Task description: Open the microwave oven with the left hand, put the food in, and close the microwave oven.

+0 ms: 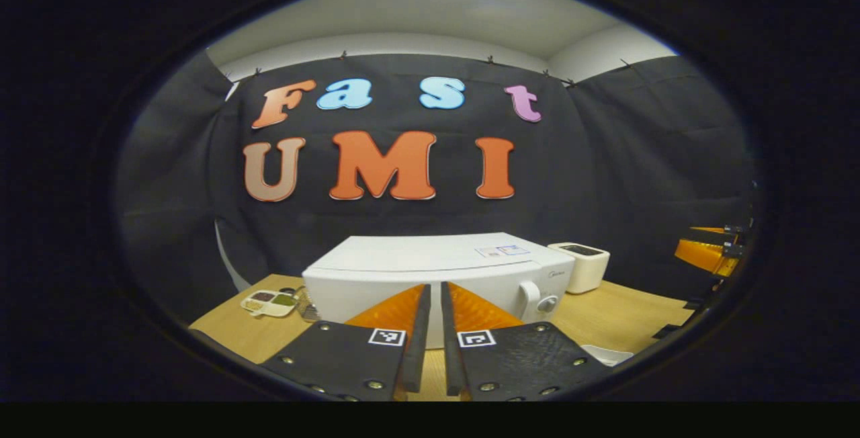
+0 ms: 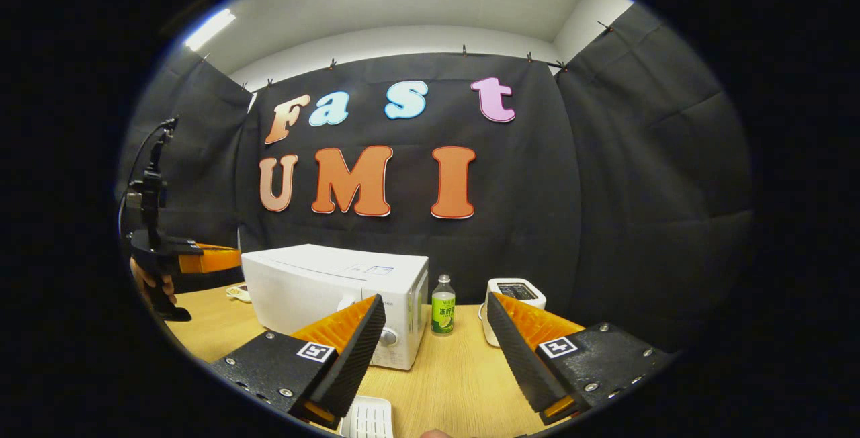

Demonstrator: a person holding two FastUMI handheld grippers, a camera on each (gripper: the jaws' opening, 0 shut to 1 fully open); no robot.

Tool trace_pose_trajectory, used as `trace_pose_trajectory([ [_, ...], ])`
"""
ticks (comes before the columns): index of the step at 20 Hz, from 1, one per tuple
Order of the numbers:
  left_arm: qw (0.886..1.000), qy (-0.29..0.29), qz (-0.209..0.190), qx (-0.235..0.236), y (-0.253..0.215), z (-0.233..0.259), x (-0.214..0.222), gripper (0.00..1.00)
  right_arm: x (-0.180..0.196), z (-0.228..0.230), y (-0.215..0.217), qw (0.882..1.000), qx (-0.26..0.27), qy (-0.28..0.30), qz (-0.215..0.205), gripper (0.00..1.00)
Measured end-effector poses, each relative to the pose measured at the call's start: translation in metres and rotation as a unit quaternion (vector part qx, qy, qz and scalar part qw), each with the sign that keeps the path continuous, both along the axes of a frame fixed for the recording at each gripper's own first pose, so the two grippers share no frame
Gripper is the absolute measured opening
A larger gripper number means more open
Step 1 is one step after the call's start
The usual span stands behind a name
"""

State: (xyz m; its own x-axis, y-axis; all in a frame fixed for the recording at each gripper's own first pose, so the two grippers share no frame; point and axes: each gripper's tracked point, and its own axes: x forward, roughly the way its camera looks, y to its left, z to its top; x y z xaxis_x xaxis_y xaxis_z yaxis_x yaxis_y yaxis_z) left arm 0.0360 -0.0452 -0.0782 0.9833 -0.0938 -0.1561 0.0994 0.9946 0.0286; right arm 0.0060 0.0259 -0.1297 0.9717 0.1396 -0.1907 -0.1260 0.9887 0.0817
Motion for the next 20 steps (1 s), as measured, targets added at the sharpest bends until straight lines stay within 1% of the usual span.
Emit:
trace_pose_trajectory([
  [1,1.0,-0.012,0.01,0.006,0.011,0.017,-0.008,0.22,0.001,0.01,0.0,1.0,0.004,-0.006,0.001,0.95],
  [2,0.999,-0.027,0.021,0.014,0.022,0.035,-0.014,0.23,0.004,0.02,0.001,1.0,0.007,-0.013,0.002,0.95],
  [3,0.998,-0.041,0.032,0.024,0.032,0.051,-0.019,0.29,0.007,0.028,0.002,1.0,0.008,-0.019,0.002,0.95],
  [4,0.997,-0.052,0.04,0.033,0.041,0.064,-0.025,0.32,0.01,0.035,0.003,1.0,0.007,-0.023,0.003,0.95],
  [5,0.996,-0.061,0.046,0.04,0.048,0.075,-0.032,0.43,0.013,0.042,0.004,1.0,0.005,-0.027,0.004,0.95],
  [6,0.995,-0.07,0.054,0.045,0.054,0.086,-0.038,0.48,0.015,0.05,0.006,0.999,0.002,-0.033,0.005,0.95],
  [7,0.994,-0.078,0.062,0.046,0.061,0.095,-0.043,0.58,0.018,0.059,0.009,0.999,-0.001,-0.04,0.008,0.94],
  [9,0.993,-0.085,0.069,0.038,0.068,0.11,-0.055,0.66,0.02,0.07,0.019,0.998,-0.01,-0.056,0.018,0.95],
  [10,0.993,-0.083,0.072,0.033,0.071,0.114,-0.058,0.67,0.021,0.071,0.023,0.998,-0.012,-0.058,0.023,0.95],
  [11,0.993,-0.082,0.075,0.031,0.077,0.119,-0.063,0.86,0.021,0.071,0.03,0.998,-0.011,-0.055,0.028,0.95],
  [13,0.991,-0.089,0.09,0.034,0.088,0.128,-0.066,0.96,0.021,0.078,0.039,0.998,-0.008,-0.055,0.038,0.95],
  [14,0.99,-0.091,0.097,0.038,0.093,0.131,-0.066,0.91,0.021,0.083,0.043,0.998,-0.005,-0.057,0.041,0.95],
  [18,0.989,-0.099,0.103,0.034,0.099,0.138,-0.068,0.91,0.025,0.102,0.051,0.997,-0.006,-0.065,0.045,0.95],
  [20,0.989,-0.104,0.1,0.031,0.099,0.14,-0.071,0.91,0.023,0.107,0.052,0.997,-0.003,-0.066,0.046,0.95],
])
